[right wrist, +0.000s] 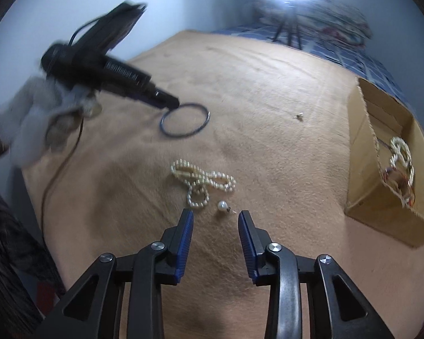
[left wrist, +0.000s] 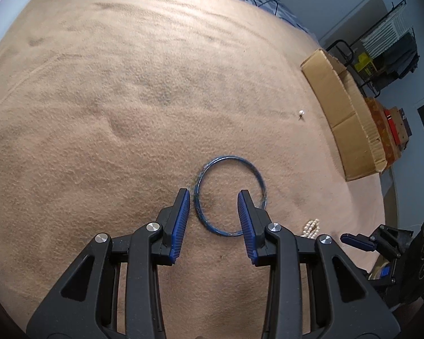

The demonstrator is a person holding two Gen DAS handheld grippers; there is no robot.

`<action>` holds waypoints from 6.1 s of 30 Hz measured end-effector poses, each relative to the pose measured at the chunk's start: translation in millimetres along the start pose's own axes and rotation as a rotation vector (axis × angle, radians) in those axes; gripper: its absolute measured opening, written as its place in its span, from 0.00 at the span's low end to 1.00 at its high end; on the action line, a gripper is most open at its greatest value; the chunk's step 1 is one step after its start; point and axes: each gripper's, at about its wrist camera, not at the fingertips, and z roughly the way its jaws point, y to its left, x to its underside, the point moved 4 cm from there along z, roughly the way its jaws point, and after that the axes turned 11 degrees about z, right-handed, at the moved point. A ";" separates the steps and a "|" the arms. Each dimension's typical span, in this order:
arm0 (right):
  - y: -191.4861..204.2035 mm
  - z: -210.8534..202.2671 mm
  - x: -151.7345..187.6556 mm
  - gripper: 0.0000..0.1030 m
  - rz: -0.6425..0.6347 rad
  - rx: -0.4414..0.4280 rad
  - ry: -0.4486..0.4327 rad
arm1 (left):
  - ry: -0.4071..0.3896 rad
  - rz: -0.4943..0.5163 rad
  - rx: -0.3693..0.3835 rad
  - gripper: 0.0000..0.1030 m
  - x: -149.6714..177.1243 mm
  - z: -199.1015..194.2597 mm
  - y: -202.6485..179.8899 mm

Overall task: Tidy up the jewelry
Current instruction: 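Move the left tool to the blue bangle while the right tool approaches the pearl earring, then close the left tool on the blue bangle while the right tool grasps the pearl earring, then carry the bangle with the left tool while the right tool carries the earring into the box, then open both tools to drop the bangle and earring into the box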

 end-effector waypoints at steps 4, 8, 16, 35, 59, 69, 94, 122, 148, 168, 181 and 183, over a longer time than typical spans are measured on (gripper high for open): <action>-2.7 6.1 -1.7 0.31 -0.015 0.007 0.009 | 0.011 0.008 -0.009 0.34 0.0 4.8 -0.7; -0.5 10.3 -3.0 0.30 -0.037 0.013 0.009 | 0.016 0.010 -0.012 0.34 -0.7 9.8 0.5; 2.0 20.4 -9.0 0.24 -0.047 0.017 0.012 | 0.011 0.031 -0.035 0.27 -2.7 14.6 0.7; -1.9 21.9 -13.9 0.08 -0.001 -0.033 0.015 | -0.020 0.068 -0.085 0.03 -7.2 16.2 1.3; -31.3 -16.1 -41.7 0.07 0.135 -0.136 -0.104 | -0.111 0.050 -0.067 0.01 -16.9 -19.1 3.0; -40.0 -38.2 -50.9 0.07 0.171 -0.149 -0.179 | -0.178 0.042 -0.042 0.01 -27.3 -43.8 -5.1; -117.8 -102.3 -58.6 0.07 0.311 -0.050 -0.355 | -0.272 0.146 0.034 0.01 -59.9 -73.0 -72.3; -201.2 -109.0 -38.0 0.07 0.513 0.063 -0.358 | -0.263 0.308 0.170 0.01 -151.3 -7.2 -233.1; -225.2 -93.9 -29.8 0.07 0.566 0.144 -0.290 | -0.126 0.333 0.110 0.01 -181.4 97.5 -280.4; -218.9 -84.7 -30.1 0.20 0.544 0.147 -0.258 | -0.113 0.317 0.082 0.01 -185.2 100.6 -274.0; -214.1 -100.5 -36.5 0.57 0.539 0.185 -0.309 | -0.141 0.304 0.080 0.14 -188.4 74.5 -261.7; -212.5 -103.3 -37.8 0.59 0.536 0.189 -0.316 | -0.154 0.298 0.083 0.23 -188.6 66.8 -258.5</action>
